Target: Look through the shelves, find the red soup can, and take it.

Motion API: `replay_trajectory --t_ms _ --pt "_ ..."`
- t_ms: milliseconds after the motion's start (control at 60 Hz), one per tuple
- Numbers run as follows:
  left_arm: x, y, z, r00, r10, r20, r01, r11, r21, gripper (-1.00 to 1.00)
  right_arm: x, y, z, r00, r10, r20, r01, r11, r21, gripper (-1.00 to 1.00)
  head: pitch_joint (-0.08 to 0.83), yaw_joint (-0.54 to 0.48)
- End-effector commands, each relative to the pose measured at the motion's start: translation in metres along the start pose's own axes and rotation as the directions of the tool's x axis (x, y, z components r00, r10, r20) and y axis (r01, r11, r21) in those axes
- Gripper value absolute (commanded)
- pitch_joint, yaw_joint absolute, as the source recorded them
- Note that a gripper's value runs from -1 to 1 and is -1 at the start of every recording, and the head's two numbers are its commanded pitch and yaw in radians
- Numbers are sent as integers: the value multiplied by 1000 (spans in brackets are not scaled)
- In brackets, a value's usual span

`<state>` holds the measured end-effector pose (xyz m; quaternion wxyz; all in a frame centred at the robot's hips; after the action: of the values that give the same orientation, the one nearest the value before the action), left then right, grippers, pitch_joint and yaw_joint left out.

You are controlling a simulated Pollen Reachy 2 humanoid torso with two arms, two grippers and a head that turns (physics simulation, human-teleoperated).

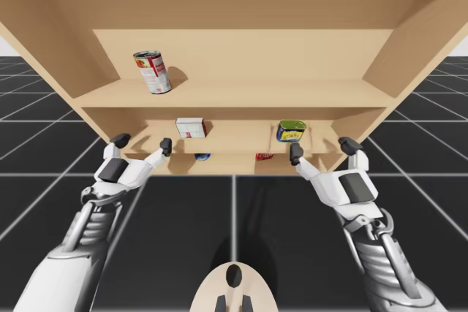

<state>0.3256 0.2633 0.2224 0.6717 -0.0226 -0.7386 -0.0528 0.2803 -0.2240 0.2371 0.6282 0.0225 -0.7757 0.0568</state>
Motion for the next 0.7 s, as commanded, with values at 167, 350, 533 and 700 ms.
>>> replay_trajectory --t_ms 167,350,533,700 --pt "2 0 2 1000 3 4 -3 1000 -4 -1000 2 2 1 999 -45 -19 45 999 2 -1000 34 6" --pt "4 0 4 1000 10 9 -10 1000 -4 -1000 3 3 2 999 -43 -19 43 999 5 -1000 82 158" --pt "9 0 9 1000 26 15 -26 1000 -13 -1000 4 4 3 999 -47 -18 48 999 5 -1000 112 273" --pt "17 -4 17 999 31 15 -31 999 -23 -1000 4 4 4 999 -51 -17 51 999 2 -1000 113 295"
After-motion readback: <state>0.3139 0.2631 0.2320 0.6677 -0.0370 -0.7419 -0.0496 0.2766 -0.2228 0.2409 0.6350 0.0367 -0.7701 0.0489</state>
